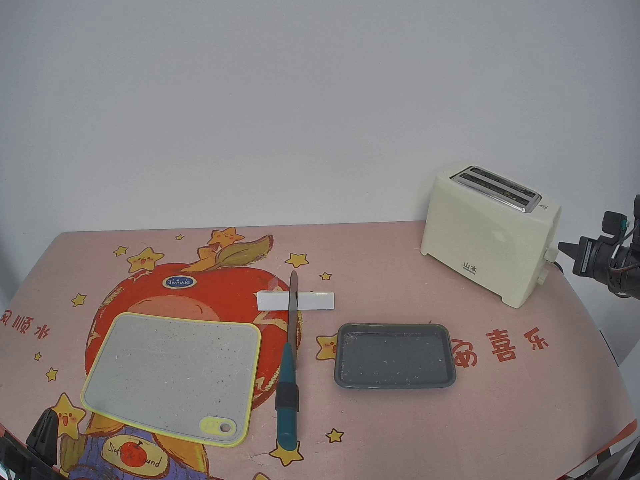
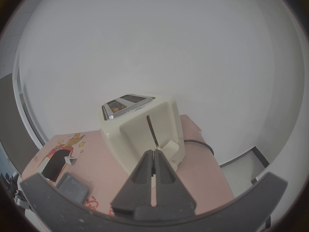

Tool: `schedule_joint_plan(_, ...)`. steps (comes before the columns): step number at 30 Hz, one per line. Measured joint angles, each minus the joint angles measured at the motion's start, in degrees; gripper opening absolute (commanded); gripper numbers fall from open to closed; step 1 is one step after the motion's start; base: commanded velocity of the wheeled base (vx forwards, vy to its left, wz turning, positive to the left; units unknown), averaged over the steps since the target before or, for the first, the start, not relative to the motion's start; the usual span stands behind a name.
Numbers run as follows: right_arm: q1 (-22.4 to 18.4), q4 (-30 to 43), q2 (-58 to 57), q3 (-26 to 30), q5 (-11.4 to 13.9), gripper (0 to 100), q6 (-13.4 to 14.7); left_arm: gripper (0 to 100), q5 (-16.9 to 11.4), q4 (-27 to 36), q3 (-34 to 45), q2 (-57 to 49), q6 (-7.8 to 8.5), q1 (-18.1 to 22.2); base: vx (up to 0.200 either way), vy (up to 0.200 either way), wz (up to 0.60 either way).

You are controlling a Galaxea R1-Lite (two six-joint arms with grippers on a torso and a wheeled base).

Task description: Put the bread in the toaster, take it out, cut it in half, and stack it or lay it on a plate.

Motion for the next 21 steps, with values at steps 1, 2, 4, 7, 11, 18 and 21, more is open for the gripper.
schedule_joint_plan(1, 0.12, 0.0, -0.32, 0.39, 0.02, 0, -0.71, 0, 0.0, 0.0, 0.0, 0.0, 0.0, 0.0, 0.0, 0.0, 0.0)
schedule_joint_plan(2, 0.28, -0.02, -0.77, 0.83, 0.06, 0, -1.15, 0, 0.0, 0.0, 0.0, 0.0, 0.0, 0.0, 0.0, 0.0, 0.0)
schedule_joint_plan(4, 0.41, -0.07, -1.51, 1.32, 0.11, 0, -1.41, 0, 0.0, -0.02, 0.0, 0.0, 0.0, 0.0, 0.0, 0.0, 0.0)
schedule_joint_plan(7, 0.52, -0.11, -2.95, 2.17, 0.2, 0, -1.72, 0, 0.0, 0.0, 0.0, 0.0, 0.0, 0.0, 0.0, 0.0, 0.0)
schedule_joint_plan(11, 0.61, -0.09, -4.96, 3.22, 0.38, 0, -2.95, 0, 0.0, 0.0, 0.0, 0.0, 0.0, 0.0, 0.0, 0.0, 0.0)
schedule_joint_plan(18, 0.67, -0.09, -9.03, 5.73, 0.6, 0, -4.86, 0, 0.0, 0.0, 0.0, 0.0, 0.0, 0.0, 0.0, 0.0, 0.0)
schedule_joint_plan(21, 0.76, -0.09, -10.11, 6.34, 0.6, 0, -6.14, 0, 0.0, 0.0, 0.0, 0.0, 0.0, 0.0, 0.0, 0.0, 0.0)
